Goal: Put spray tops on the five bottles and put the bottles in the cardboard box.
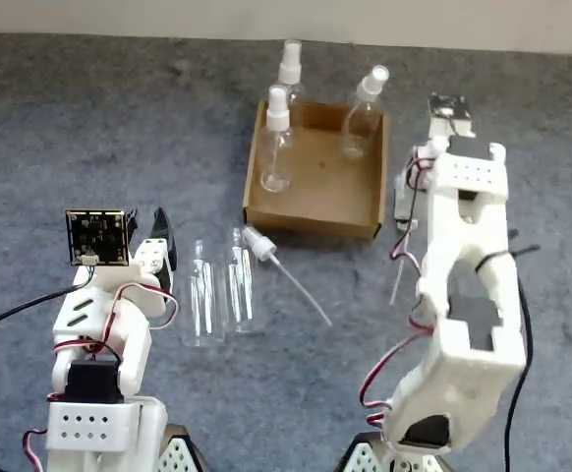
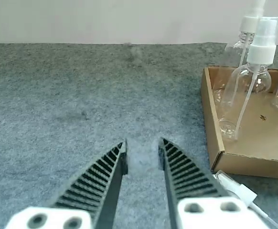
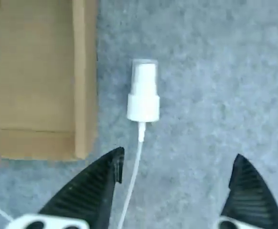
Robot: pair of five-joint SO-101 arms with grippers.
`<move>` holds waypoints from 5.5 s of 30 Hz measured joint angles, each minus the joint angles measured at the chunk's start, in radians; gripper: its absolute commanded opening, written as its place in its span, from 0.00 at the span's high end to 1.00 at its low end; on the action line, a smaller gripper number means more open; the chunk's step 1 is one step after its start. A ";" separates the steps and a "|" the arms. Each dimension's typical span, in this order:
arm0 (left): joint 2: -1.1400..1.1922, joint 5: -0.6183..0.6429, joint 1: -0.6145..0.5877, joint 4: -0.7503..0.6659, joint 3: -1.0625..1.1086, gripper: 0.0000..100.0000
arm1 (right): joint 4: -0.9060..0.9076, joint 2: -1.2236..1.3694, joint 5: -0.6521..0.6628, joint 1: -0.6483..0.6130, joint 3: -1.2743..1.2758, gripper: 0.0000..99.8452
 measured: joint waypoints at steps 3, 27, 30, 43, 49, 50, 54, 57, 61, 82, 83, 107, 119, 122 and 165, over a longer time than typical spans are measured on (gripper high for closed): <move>0.000 0.000 0.000 0.000 0.000 0.93 | -0.011 0.118 0.003 -0.008 -0.089 0.69; 0.000 0.000 0.000 0.000 0.000 0.93 | 0.273 0.397 0.003 0.040 -0.554 1.00; 0.000 0.000 0.000 0.000 0.000 0.93 | 0.394 0.338 0.003 0.029 -0.677 1.00; 0.002 -0.071 -0.195 0.035 -0.035 0.93 | 0.463 0.037 -0.157 -0.598 -0.677 1.00; 0.092 -0.163 -0.420 0.074 -0.150 0.93 | 0.281 0.035 -0.293 -0.868 -0.525 1.00; 0.132 -0.180 -0.434 0.074 -0.178 0.93 | 0.245 0.035 -0.301 -0.893 -0.485 1.00; 0.330 -0.201 -0.479 0.074 -0.284 0.93 | 0.089 0.035 -0.319 -0.954 -0.319 0.98; 0.471 -0.235 -0.496 0.074 -0.334 0.93 | 0.002 0.037 -0.364 -0.961 -0.222 0.88; 0.605 -0.288 -0.499 0.074 -0.353 0.93 | -0.023 0.037 -0.374 -0.956 -0.158 0.73; 0.756 -0.362 -0.499 0.074 -0.356 0.93 | 0.103 0.031 -0.313 -0.789 -0.035 0.72; 0.756 -0.362 -0.499 0.074 -0.356 0.93 | 0.084 0.028 -0.313 -0.784 -0.017 0.73; 0.756 -0.362 -0.499 0.143 -0.361 0.93 | 0.026 -0.035 -0.307 -0.818 0.193 1.00; 0.756 -0.238 -0.206 0.571 -0.617 0.93 | 0.393 -0.434 0.049 -0.595 0.150 1.00; 0.756 -0.137 -0.035 0.608 -0.646 0.93 | 0.450 -0.505 0.216 -0.422 0.150 1.00; 1.504 0.423 0.396 0.074 -0.793 0.82 | -0.169 -0.601 0.838 0.425 0.790 1.00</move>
